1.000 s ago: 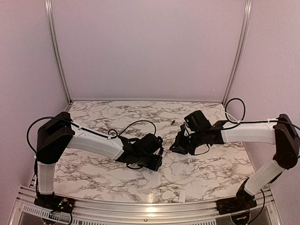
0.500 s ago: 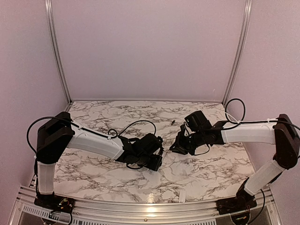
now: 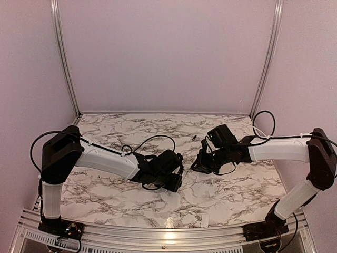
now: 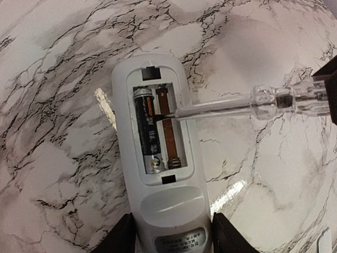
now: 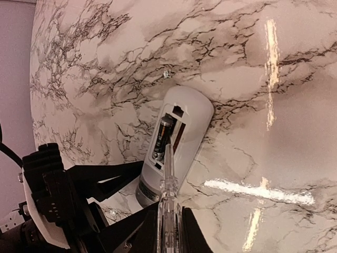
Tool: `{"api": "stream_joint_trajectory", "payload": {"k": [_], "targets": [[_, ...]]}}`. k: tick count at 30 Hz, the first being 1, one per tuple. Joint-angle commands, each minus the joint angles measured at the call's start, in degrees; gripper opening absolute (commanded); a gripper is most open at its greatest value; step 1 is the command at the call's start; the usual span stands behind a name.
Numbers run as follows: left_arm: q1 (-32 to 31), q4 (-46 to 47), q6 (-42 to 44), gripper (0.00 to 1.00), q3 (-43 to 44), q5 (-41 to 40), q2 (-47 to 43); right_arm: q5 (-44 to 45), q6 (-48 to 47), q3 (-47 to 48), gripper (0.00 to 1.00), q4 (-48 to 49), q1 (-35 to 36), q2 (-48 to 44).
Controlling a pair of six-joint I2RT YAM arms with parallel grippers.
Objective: Unload the batteries from the remote control
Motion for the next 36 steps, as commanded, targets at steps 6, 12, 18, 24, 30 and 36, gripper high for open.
{"api": "stream_joint_trajectory", "payload": {"k": [6,12,18,24,30,36], "targets": [[0.04,-2.37,1.78,0.48,1.76,2.49,4.52,-0.54,-4.08,-0.98,0.0,-1.94,-0.25,1.68],[0.04,-2.92,2.47,0.48,2.25,2.1,4.37,-1.92,-8.35,-2.2,0.0,-0.69,-0.27,1.79],[0.06,-2.99,2.49,0.48,2.39,1.97,4.42,-0.2,-12.86,-1.84,0.0,-2.78,-0.33,1.16],[0.04,-3.42,2.72,0.47,2.95,2.03,4.7,-2.95,-15.98,-2.55,0.0,-0.66,-0.34,-0.27],[0.04,-4.01,3.04,0.47,3.97,2.03,5.1,-4.11,-15.33,-1.96,0.0,-0.83,-0.36,-1.98],[0.04,-3.88,2.9,0.47,4.39,1.92,5.38,-6.75,-12.62,-1.1,0.0,0.46,-0.45,-2.22]]}}
